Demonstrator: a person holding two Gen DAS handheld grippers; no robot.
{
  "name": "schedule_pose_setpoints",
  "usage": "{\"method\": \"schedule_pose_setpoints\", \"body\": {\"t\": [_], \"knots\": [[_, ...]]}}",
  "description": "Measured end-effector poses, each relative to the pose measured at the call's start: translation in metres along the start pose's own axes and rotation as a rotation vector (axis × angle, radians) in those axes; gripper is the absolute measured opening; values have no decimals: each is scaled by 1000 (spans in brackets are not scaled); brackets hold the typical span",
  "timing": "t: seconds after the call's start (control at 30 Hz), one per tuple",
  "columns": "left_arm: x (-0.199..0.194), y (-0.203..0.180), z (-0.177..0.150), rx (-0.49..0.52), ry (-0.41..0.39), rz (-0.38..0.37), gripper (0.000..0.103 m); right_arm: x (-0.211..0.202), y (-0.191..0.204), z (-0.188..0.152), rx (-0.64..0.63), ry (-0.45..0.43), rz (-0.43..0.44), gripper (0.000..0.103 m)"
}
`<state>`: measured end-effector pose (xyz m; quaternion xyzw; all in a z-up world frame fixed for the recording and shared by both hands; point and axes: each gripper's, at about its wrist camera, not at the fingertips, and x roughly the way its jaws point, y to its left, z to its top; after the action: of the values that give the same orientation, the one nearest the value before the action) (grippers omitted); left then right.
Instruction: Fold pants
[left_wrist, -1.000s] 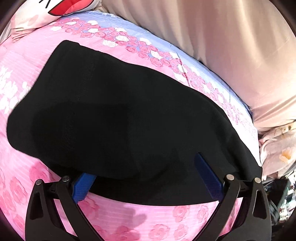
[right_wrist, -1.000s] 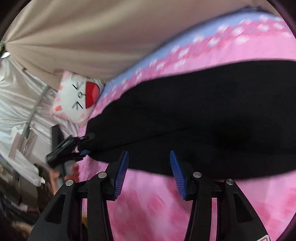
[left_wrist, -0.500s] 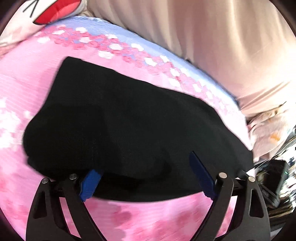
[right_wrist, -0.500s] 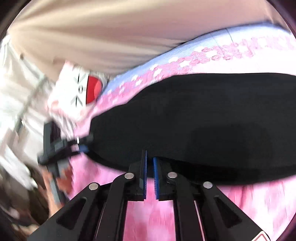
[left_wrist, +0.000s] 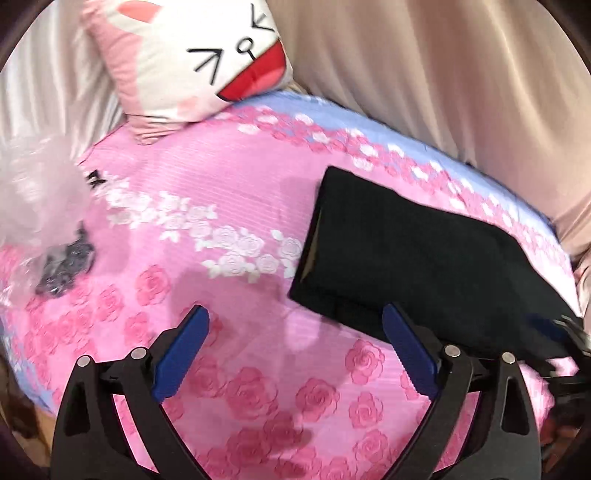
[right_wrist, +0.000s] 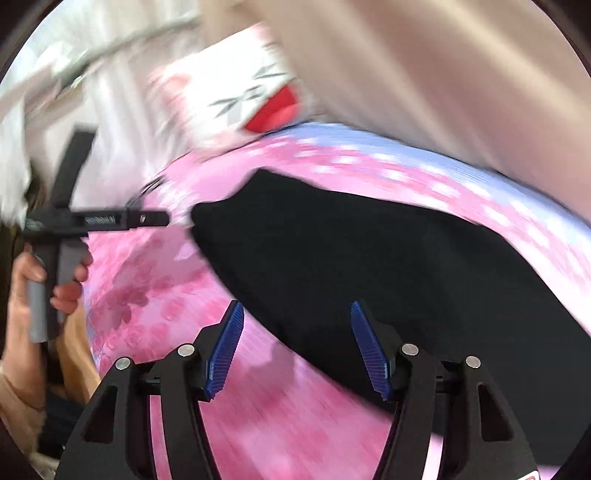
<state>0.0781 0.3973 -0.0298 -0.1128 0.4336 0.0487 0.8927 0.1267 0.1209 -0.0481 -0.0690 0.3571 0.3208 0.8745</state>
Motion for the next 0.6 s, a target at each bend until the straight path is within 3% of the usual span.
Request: {"method": "schedule_pose_setpoints", "body": {"t": [0.1, 0.13, 0.17, 0.2, 0.27, 0.37, 0.43, 0.53, 0.57, 0.6], "knots": [[-15, 8, -4, -1, -15, 23, 93, 47, 23, 20, -63, 42, 40, 58], [-19, 11, -5, 5, -19, 43, 93, 64, 29, 25, -71, 68, 48, 40], [-21, 11, -6, 6, -22, 56, 93, 85, 32, 34, -57, 109, 68, 6], [-25, 14, -7, 4, -26, 68, 93, 96, 29, 34, -24, 149, 91, 5], [-32, 22, -7, -11, -36, 82, 93, 110, 25, 34, 91, 196, 156, 5], [-41, 27, -4, -29, -61, 84, 94, 90, 46, 29, 10, 151, 173, 12], [-38, 24, 3, -36, -72, 89, 95, 106, 45, 16, 16, 207, 194, 13], [-28, 3, 14, -40, -66, 47, 95, 86, 13, 14, 221, 174, 330, 15], [-25, -5, 15, -33, -66, 39, 95, 59, -3, 11, 263, 109, 360, 19], [-23, -15, 15, -19, -69, 31, 95, 28, -20, 5, 276, 34, 337, 34]]}}
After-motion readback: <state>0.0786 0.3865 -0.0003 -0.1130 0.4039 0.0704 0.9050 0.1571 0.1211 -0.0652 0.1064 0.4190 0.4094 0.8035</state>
